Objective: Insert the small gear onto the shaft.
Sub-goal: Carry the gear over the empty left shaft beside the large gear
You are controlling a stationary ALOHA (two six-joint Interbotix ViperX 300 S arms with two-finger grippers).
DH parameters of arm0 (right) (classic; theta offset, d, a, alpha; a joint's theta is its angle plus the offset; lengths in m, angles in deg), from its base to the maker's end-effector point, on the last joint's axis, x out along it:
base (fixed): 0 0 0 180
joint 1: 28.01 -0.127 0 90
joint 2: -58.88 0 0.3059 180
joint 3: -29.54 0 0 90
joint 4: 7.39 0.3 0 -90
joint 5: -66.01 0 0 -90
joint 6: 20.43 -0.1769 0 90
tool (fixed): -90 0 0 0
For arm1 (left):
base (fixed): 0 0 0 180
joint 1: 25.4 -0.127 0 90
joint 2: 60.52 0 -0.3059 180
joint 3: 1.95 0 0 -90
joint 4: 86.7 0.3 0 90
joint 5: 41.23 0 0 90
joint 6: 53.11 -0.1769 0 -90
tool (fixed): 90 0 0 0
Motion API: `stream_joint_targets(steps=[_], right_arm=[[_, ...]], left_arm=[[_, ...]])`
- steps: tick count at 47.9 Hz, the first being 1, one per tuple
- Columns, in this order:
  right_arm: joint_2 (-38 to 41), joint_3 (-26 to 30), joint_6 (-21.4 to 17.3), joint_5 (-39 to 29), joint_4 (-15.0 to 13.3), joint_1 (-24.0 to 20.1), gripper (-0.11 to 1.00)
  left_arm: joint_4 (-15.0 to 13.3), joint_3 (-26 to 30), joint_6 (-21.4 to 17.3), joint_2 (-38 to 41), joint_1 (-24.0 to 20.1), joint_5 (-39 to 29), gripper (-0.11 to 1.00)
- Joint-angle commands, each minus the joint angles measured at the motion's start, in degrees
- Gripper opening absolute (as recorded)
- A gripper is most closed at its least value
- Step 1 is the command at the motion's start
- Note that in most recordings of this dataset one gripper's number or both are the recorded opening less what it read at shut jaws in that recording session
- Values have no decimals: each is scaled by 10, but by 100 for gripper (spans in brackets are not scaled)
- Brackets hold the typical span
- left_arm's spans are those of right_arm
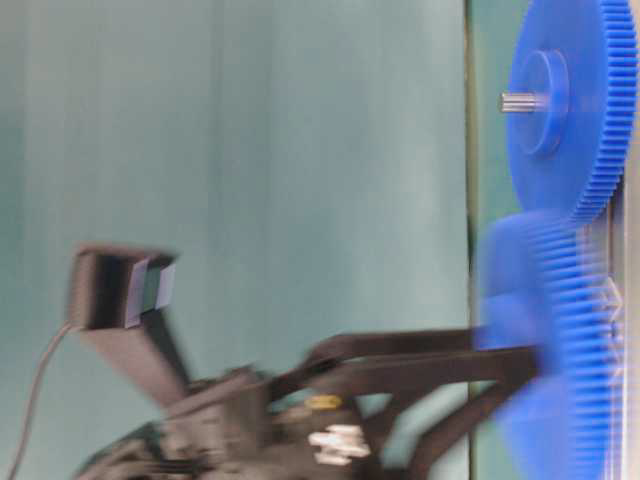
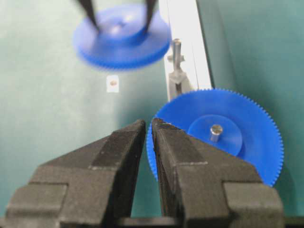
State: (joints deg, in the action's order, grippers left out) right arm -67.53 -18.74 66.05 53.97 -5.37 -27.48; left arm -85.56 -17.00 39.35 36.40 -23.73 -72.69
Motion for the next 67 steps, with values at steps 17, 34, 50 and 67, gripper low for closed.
stream_joint_targets(steps=[17, 34, 50, 67], right_arm=[[-18, -5, -4, 32, 1, 1, 25], [-68, -25, -19, 28, 0, 1, 25], [-85, -38, -30, 23, 1, 4, 25], [-86, -35, -30, 23, 0, 15, 25]], left_arm=[[2, 48, -131, -69, -55, -41, 78], [1, 70, -134, -65, -68, -41, 78], [1, 60, -130, -52, -68, -41, 78], [1, 57, -122, 22, -67, -41, 78]])
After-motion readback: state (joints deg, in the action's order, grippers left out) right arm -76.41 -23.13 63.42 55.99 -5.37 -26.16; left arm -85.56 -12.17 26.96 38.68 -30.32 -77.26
